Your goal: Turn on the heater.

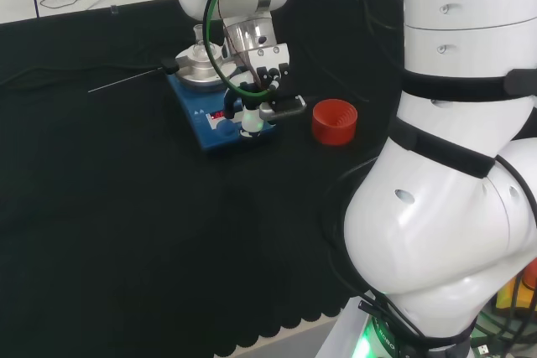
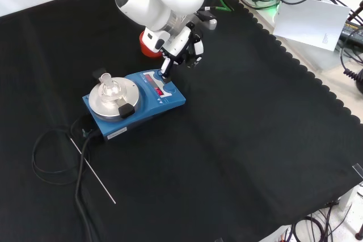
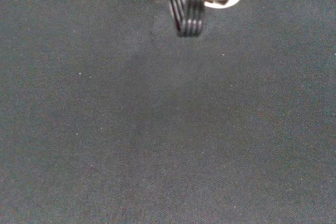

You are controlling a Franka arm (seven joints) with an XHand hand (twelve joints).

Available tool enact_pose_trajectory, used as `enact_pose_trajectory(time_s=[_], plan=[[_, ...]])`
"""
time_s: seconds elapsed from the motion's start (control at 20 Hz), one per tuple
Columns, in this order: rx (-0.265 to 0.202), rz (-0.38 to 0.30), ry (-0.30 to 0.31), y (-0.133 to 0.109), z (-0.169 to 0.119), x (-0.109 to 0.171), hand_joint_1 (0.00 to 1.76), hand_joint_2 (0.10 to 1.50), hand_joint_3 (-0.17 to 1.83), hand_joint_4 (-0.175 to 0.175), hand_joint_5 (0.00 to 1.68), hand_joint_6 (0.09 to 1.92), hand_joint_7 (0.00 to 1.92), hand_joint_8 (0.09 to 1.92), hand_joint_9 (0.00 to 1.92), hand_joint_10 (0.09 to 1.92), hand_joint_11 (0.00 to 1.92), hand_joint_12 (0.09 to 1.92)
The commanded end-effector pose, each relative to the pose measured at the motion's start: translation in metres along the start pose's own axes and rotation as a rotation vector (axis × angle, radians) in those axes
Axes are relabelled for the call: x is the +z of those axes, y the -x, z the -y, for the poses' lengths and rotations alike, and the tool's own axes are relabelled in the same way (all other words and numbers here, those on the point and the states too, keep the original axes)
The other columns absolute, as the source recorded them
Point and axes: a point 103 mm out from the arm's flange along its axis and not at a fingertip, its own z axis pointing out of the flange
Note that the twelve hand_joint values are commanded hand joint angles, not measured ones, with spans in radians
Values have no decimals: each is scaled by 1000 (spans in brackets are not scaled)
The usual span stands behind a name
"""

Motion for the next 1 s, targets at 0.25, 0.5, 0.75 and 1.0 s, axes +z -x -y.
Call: enact_pose_trajectory(time_s=[0.25,0.5,0.75,1.0], plan=[[-4,6,12,1,-3,4,1402,682,1015,-49,252,639,1534,1609,1618,1411,1102,1256],[3,13,6,-2,-5,4,1401,682,1016,-49,256,639,1534,1609,1618,1411,1102,1256],[-4,5,8,0,-6,5,1401,681,1018,-49,258,639,1534,1608,1617,1411,1102,1255],[1,10,4,-1,-6,5,1401,681,1019,-50,259,639,1534,1608,1616,1411,1102,1255]])
